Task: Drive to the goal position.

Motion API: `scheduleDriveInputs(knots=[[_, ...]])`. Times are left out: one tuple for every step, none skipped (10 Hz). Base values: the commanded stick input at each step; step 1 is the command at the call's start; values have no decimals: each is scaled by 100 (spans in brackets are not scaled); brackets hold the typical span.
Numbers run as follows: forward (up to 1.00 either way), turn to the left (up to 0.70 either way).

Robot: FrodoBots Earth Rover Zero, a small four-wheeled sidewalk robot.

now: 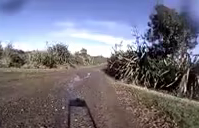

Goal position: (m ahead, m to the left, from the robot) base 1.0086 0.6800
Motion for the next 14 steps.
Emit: scheduleDriveInputs(knots=[[70,0],[70,0],[70,0],[70,0],[70,0],[70,0],[70,0],[70,0],[70,0],[70,0],[70,0],[70,0],[70,0],[70,0]])
